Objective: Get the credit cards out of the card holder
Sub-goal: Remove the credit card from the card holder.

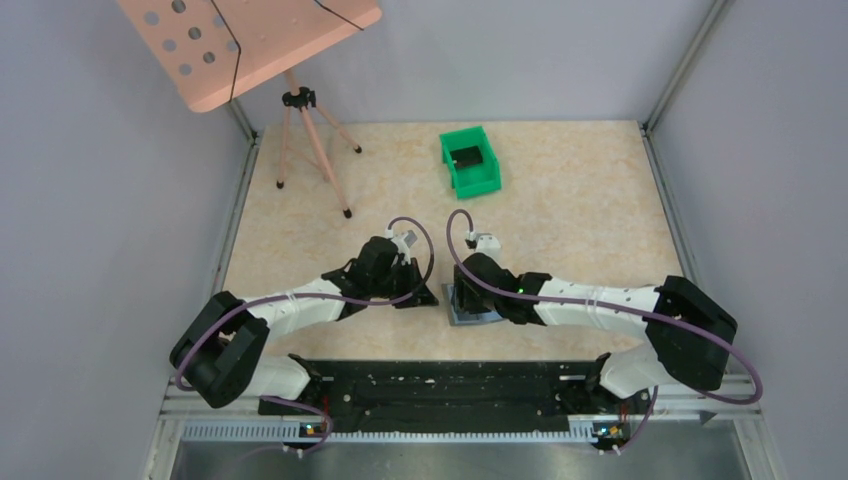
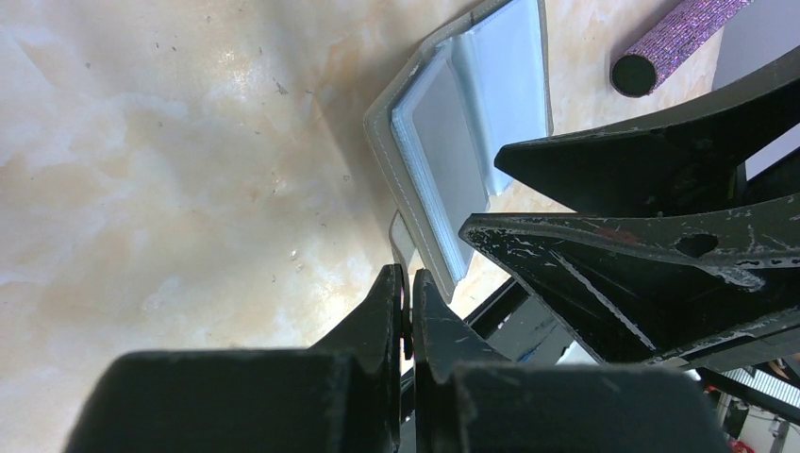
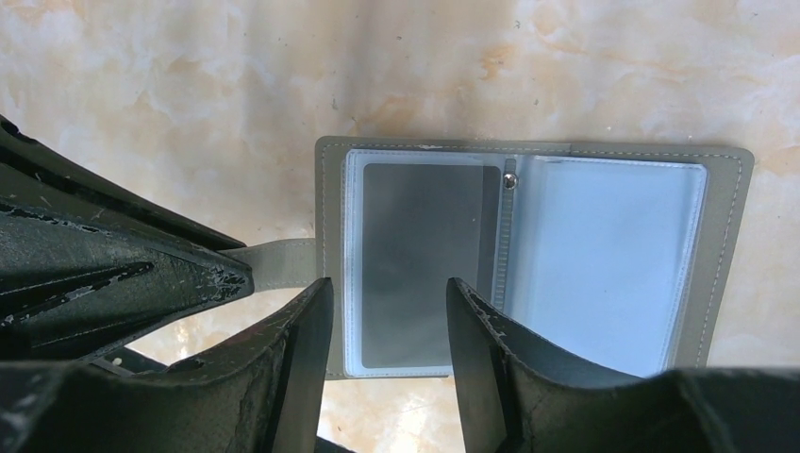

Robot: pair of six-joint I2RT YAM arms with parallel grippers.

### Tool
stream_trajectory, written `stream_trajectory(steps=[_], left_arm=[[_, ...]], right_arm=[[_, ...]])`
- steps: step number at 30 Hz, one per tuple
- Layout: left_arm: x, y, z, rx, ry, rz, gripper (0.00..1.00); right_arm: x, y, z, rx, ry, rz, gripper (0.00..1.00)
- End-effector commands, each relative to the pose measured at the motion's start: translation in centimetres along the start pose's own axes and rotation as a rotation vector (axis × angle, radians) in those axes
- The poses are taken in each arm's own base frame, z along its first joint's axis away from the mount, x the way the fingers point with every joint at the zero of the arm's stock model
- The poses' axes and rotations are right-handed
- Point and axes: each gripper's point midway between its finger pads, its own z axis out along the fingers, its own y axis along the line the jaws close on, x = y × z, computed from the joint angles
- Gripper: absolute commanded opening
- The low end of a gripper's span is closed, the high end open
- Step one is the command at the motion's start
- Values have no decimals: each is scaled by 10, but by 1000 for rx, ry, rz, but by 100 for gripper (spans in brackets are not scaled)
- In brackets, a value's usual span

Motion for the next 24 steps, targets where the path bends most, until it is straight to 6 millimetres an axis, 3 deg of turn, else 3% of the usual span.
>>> stream_trajectory(steps=[1, 7, 13, 19, 24], left_arm=[[-8, -7, -3, 26, -37, 33, 0], [-8, -7, -4, 27, -37, 32, 0], [-8, -6, -3, 23, -38, 31, 0], [-7, -6, -4, 22, -33, 33, 0], [-7, -5, -5, 17, -34, 36, 0]], right_arm=[[-4, 8, -3, -28, -17, -2, 49], [5, 5, 4, -16, 12, -9, 49], [11, -2, 9, 19, 24, -19, 43], [7, -6, 6, 40, 10, -20, 32], [2, -10, 0, 58, -4, -21, 32]])
